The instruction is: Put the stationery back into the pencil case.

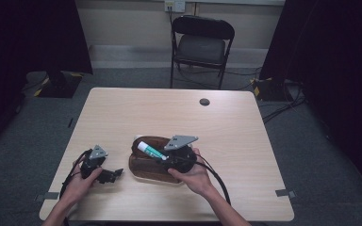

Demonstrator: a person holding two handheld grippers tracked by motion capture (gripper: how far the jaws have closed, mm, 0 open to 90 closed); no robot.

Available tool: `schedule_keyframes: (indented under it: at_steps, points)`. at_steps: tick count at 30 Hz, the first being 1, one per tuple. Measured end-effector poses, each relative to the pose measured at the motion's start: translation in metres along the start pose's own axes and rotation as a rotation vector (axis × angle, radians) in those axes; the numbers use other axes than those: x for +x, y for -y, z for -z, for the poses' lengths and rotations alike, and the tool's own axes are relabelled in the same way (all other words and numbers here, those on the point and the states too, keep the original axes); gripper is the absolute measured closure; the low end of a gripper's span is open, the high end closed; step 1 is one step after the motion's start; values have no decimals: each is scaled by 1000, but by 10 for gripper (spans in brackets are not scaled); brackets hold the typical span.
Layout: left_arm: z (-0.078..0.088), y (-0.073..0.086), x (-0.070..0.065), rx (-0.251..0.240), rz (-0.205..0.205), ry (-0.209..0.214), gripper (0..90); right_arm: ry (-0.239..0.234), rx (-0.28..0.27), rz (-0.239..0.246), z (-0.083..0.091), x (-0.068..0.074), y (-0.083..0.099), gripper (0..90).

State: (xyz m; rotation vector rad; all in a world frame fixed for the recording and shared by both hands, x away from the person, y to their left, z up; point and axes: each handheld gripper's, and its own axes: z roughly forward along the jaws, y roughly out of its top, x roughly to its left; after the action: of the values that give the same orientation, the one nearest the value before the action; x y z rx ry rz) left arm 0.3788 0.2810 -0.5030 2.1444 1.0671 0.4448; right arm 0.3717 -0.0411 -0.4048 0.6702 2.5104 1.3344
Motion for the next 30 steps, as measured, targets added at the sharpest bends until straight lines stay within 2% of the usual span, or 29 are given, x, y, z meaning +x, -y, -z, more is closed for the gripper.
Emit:
schedule_keyframes:
  at_steps: [3, 10, 19, 23, 30]
  points:
    - [0, 0, 0, 0, 0, 0, 0, 15, 41, 4, -8, -2, 7, 664]
    - [0, 0, 0, 0, 0, 0, 0, 25, 50, -29, -18, -12, 15, 664]
    - [0, 0, 0, 0, 0, 1, 0, 58, 75, -27, -34, -19, 18, 638]
    - [0, 0, 0, 1, 0, 0, 0, 67, 70, -32, -33, -20, 18, 591]
    - [0, 0, 0, 0, 0, 1, 0, 65, 62, -56, -25, -26, 20, 609]
